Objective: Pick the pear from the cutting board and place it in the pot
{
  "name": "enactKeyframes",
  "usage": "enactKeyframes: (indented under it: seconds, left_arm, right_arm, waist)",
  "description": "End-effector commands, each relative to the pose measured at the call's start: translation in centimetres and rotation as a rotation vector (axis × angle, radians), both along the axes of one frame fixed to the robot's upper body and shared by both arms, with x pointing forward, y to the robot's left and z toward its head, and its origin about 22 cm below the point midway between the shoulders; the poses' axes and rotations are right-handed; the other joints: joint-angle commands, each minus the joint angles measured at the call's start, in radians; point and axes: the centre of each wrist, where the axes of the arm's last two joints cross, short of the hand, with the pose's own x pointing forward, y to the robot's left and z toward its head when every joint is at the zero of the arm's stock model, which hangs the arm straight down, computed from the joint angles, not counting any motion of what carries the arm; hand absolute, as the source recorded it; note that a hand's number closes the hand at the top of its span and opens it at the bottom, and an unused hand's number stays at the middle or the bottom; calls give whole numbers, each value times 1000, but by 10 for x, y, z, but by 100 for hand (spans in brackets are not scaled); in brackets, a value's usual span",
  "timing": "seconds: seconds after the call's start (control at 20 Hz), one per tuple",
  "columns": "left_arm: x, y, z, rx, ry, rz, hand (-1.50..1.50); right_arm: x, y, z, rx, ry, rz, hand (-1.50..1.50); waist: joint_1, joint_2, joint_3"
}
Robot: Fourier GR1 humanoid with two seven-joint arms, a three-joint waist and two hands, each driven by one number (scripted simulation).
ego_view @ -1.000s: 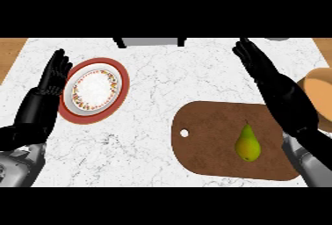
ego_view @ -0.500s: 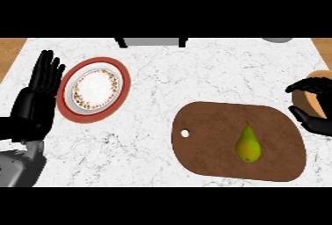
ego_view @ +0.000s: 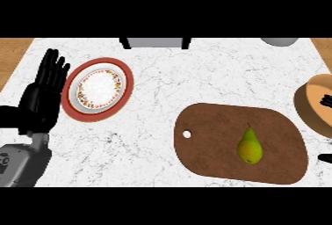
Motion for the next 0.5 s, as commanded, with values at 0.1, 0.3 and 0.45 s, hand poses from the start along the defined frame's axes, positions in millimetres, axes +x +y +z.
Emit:
enactKeyframes:
  seconds: [0.1,0.3,0.45]
  left_arm:
    - [0,-11,-3,-15,14,-10,0]
    - [8,-3,-5,6,18,15,0]
    - [2,-3,-3,-5,7,-7,0]
  right_arm:
    - [18,-24,46,-198,54,168,-150]
    - [18,3,36,-342,91,288,-150]
    - [41,12,48,-351,103,276,-150]
  waist:
    - [14,-7,-3]
    - [-5,-11,-4]
    - [3,-11,-4]
